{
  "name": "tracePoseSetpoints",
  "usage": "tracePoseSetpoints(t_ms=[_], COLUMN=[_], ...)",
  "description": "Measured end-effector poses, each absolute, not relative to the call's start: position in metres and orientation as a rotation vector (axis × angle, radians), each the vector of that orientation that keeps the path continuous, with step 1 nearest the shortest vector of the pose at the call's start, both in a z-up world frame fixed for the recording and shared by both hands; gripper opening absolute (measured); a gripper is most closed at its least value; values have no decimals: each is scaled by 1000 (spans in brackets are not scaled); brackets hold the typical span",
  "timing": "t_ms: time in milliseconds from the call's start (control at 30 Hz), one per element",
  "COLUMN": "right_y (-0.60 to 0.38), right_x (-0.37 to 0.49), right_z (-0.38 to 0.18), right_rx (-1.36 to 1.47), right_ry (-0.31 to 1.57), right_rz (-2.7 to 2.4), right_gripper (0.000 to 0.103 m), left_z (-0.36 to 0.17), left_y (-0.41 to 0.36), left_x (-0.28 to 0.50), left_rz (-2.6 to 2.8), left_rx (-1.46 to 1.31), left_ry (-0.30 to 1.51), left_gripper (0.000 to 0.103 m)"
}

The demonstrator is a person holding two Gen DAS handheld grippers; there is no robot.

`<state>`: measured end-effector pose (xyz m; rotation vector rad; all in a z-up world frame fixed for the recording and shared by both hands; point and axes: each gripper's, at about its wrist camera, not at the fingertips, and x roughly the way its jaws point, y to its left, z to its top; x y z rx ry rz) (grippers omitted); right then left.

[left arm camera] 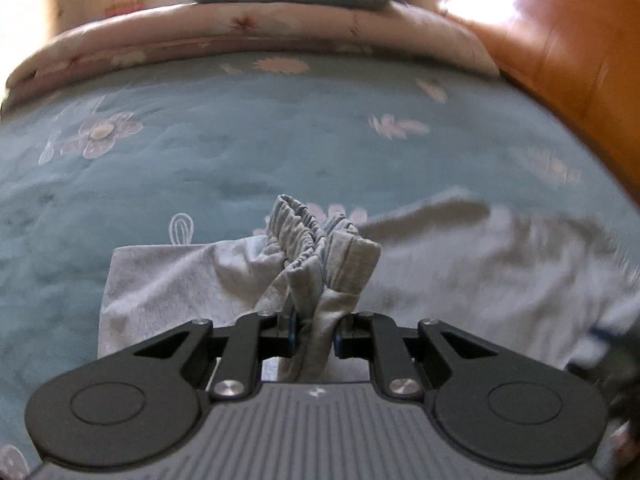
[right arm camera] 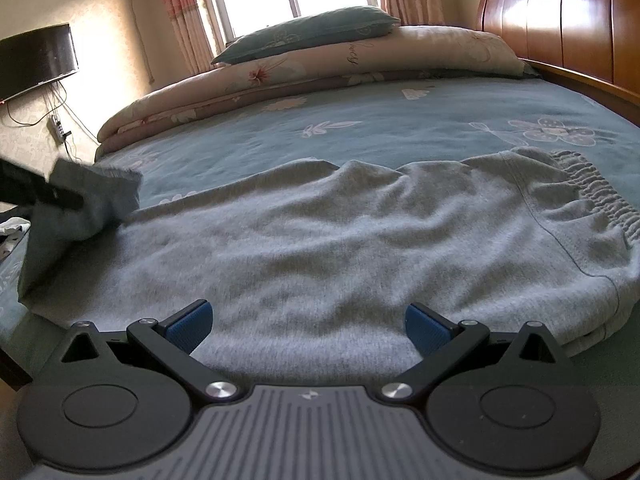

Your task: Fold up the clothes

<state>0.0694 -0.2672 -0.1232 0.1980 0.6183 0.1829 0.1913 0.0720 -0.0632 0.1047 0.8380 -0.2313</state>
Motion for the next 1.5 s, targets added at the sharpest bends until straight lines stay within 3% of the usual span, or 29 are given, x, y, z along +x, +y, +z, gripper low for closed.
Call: tracePoseSetpoints(t_ms=[233, 500, 1000, 1333, 1500], right_y=[-265, -264, -263, -260, -254], right_x=[70, 70, 70, 68, 68], right_z=[-124, -124, -124, -124, -126], right_rx=[186, 178, 171, 150, 102], right_ry=[620, 622, 622, 623, 629], right_rz=[179, 174, 174, 170, 157], right_gripper=[103, 103, 103, 103, 103], left_z=[-93, -109, -8, -103, -115], left_y=[39, 24, 124, 145, 159], left_x=[175, 165, 146, 157, 138], left_rz=[-233, -256, -175, -192, -193], left_rx=[379, 521, 483, 428, 380], left_ry=[788, 759, 604, 884, 903], left_gripper=[15, 24, 31, 33, 33])
